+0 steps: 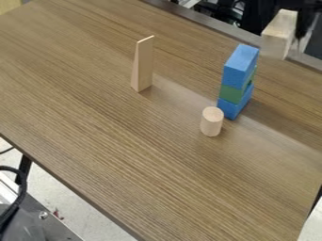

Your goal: Place the block on top of the blue rectangular box

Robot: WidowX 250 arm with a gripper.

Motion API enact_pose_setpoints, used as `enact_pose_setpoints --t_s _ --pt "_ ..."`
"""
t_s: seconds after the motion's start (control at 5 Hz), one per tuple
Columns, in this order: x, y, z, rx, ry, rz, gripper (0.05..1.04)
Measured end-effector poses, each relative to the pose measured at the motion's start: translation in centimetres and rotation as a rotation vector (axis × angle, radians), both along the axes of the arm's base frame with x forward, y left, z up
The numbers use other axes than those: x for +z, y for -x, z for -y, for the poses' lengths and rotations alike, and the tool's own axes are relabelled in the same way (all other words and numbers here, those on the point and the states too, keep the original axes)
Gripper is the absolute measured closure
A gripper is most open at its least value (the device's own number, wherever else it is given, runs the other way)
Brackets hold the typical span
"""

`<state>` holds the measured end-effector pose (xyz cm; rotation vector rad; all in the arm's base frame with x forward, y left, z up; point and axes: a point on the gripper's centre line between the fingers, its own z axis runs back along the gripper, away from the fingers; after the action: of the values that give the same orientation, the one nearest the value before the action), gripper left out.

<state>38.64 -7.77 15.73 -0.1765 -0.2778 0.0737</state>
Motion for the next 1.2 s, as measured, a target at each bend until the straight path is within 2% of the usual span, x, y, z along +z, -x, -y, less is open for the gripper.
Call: enact_pose_setpoints --t_s 0.4,1.2 --pt "-0.1 -0.2 -1.3 0.027 0.0 -0.01 0.507" --pt "-1.8 0.4 -3.1 0.068 -0.005 -0.044 0.507"
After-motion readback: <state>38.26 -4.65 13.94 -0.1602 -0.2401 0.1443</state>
